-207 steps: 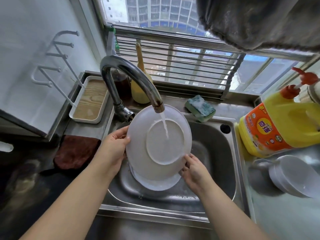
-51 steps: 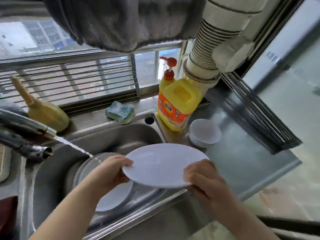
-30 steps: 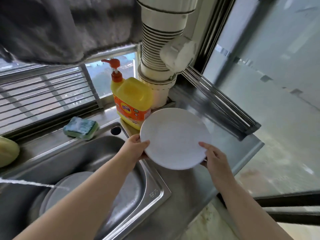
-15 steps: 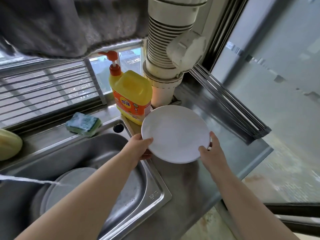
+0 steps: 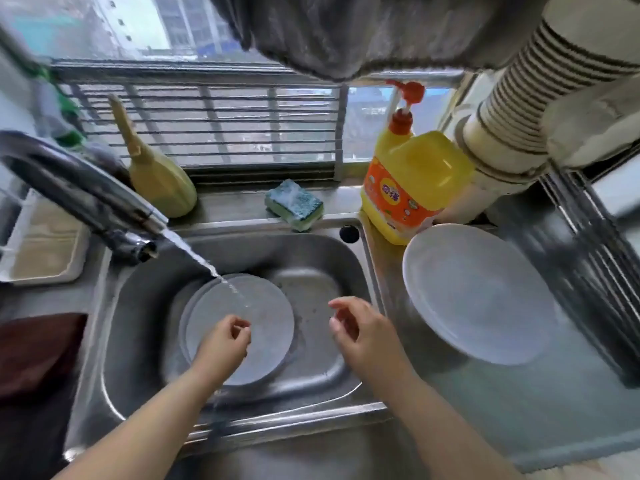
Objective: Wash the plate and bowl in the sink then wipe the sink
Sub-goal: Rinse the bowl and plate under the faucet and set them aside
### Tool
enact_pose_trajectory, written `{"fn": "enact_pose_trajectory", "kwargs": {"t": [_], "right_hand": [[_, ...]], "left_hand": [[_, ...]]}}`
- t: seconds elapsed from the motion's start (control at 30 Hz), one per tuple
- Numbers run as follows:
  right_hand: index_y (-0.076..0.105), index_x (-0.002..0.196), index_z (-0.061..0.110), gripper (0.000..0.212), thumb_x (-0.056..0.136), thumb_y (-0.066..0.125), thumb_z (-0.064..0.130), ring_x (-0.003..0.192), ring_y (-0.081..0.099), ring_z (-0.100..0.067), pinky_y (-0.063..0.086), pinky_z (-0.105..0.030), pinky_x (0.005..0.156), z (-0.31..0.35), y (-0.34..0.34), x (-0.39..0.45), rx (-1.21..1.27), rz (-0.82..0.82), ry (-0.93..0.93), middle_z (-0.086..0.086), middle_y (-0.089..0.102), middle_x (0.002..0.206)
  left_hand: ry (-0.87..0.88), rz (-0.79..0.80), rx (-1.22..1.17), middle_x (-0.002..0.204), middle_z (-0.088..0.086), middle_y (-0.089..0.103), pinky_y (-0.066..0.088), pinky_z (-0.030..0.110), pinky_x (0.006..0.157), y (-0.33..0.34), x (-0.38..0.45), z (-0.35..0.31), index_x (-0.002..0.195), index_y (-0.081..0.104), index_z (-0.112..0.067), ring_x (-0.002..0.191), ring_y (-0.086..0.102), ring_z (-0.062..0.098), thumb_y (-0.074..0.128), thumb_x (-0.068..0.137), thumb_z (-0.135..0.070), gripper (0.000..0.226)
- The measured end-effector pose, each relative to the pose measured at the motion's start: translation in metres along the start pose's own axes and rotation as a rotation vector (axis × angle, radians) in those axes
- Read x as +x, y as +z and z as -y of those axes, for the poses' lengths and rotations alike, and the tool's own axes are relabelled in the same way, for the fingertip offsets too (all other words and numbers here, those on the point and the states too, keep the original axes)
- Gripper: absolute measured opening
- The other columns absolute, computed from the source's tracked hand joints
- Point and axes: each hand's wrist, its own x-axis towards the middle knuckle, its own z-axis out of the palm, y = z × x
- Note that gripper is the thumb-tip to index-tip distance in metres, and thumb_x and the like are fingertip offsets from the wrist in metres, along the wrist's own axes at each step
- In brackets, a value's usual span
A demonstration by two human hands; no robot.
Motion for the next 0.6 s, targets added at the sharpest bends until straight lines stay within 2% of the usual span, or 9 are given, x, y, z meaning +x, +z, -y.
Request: {"fn": "enact_pose_trajectory", "kwargs": {"t": [0.07,0.17,0.27,0.33,0.43,0.5,0.6], "right_hand": [[0.057,0.116,0.022,0.023,0.094,0.055,0.027,0.084,0.055,-0.003,0.04,-0.004,0.068,-0.003,0.038,0.024,-0.049,0.207,0.14,0.009,0.059,0.101],[0.055,0.122,0.016,0.032,0.093,0.055,0.029,0.089,0.056,-0.012,0.041,-0.017,0.069,-0.021,0.09,0.054,-0.155,0.358,0.324,0.001,0.062,0.106],[0.051,0.127,0.005,0.04,0.093,0.054,0.026,0.112,0.056,-0.028,0.043,-0.03,0.089,-0.048,0.127,0.077,-0.236,0.378,0.478,-0.013,0.06,0.123],[0.046,0.129,0.0,0.045,0.093,0.055,0.025,0.118,0.053,-0.033,0.041,-0.03,0.089,-0.065,0.146,0.09,-0.204,0.371,0.587,-0.017,0.057,0.128],[0.048,0.127,-0.002,0.045,0.094,0.053,0.028,0.112,0.056,-0.035,0.043,-0.028,0.083,-0.084,0.17,0.105,-0.189,0.382,0.691,-0.019,0.059,0.124],[0.054,0.121,-0.003,0.041,0.094,0.052,0.027,0.105,0.06,-0.037,0.049,-0.036,0.087,-0.097,0.183,0.111,-0.209,0.373,0.707,-0.023,0.063,0.116],[0.057,0.116,-0.003,0.033,0.094,0.05,0.021,0.103,0.062,-0.037,0.049,-0.038,0.086,-0.101,0.19,0.113,-0.235,0.358,0.712,-0.024,0.064,0.112]], "left_hand": [[-0.08,-0.051,-0.008,0.085,0.008,0.066,0.053,0.041,0.077,-0.018,0.004,0.031,0.1,0.06,-0.01,0.078,0.063,0.028,0.052,0.093,-0.019,0.014],[-0.138,-0.128,-0.031,0.091,0.01,0.067,0.048,0.034,0.077,-0.041,0.0,0.056,0.098,0.063,-0.011,0.086,0.062,0.028,0.054,0.092,-0.017,0.012],[-0.154,-0.196,-0.027,0.084,0.003,0.064,0.04,0.026,0.063,-0.055,0.005,0.075,0.094,0.062,-0.016,0.083,0.059,0.022,0.054,0.091,-0.016,0.009],[-0.155,-0.218,-0.052,0.076,-0.002,0.06,0.041,0.025,0.063,-0.06,0.01,0.085,0.094,0.062,-0.016,0.078,0.059,0.021,0.055,0.09,-0.016,0.009],[-0.142,-0.235,-0.079,0.07,-0.006,0.057,0.046,0.028,0.069,-0.064,0.018,0.096,0.094,0.062,-0.017,0.078,0.061,0.023,0.055,0.09,-0.017,0.008],[-0.148,-0.241,-0.095,0.069,-0.008,0.056,0.043,0.026,0.068,-0.063,0.022,0.1,0.094,0.061,-0.018,0.076,0.06,0.02,0.055,0.09,-0.017,0.007],[-0.144,-0.23,-0.134,0.068,-0.008,0.055,0.045,0.027,0.07,-0.06,0.026,0.104,0.091,0.059,-0.02,0.076,0.06,0.022,0.055,0.09,-0.014,0.007]]}}
